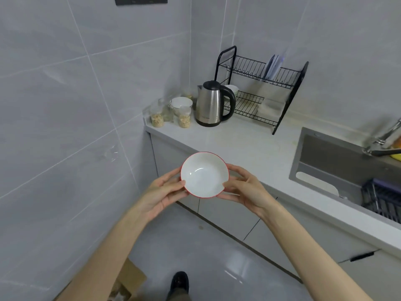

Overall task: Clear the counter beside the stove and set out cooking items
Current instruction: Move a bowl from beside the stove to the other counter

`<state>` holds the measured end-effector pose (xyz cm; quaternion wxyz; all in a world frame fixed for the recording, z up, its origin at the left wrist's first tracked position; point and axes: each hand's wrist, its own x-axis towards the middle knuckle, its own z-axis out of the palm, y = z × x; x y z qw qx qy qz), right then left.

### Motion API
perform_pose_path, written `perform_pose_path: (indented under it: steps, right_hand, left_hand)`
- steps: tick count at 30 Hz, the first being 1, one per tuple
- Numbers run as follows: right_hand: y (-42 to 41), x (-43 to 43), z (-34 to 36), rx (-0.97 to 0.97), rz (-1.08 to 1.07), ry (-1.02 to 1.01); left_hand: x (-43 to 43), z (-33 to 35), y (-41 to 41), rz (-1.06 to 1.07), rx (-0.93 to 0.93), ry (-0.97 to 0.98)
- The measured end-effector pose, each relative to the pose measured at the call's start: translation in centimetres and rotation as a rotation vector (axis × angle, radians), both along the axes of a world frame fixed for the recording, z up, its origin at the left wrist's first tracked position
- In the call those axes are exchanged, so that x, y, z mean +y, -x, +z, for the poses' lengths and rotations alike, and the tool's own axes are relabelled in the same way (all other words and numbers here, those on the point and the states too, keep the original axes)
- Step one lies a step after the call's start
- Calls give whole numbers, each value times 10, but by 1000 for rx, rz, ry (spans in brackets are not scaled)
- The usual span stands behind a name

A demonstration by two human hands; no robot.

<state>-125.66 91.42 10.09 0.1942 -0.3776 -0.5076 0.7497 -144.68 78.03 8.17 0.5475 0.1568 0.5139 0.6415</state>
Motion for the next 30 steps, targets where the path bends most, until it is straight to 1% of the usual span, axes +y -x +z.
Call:
perform_pose_path:
  steps: [5, 8, 11, 14, 17, 25, 30]
  right_hand:
    - [46, 60, -4, -18, -98, 23]
    - [67, 100, -10, -47, -196, 38]
    - [80, 136, -18, -71, -279, 56]
    - [86, 169, -28, -93, -340, 41]
    - [90, 212, -43, -107, -417, 54]
    - [91, 334, -84, -115, -529, 168]
    - [95, 404, -105, -152, -519, 234]
  left_hand:
    - [75, -1, 55, -97, -5, 38]
    - [126, -3, 80, -165, -18, 49]
    - [177, -12, 94, -216, 43, 62]
    - [226, -25, 99, -189, 118, 93]
    - [279, -39, 99, -189, 136, 120]
    - [410, -81, 100, -272, 60, 133]
    - [475, -100, 98, -347, 59, 169]
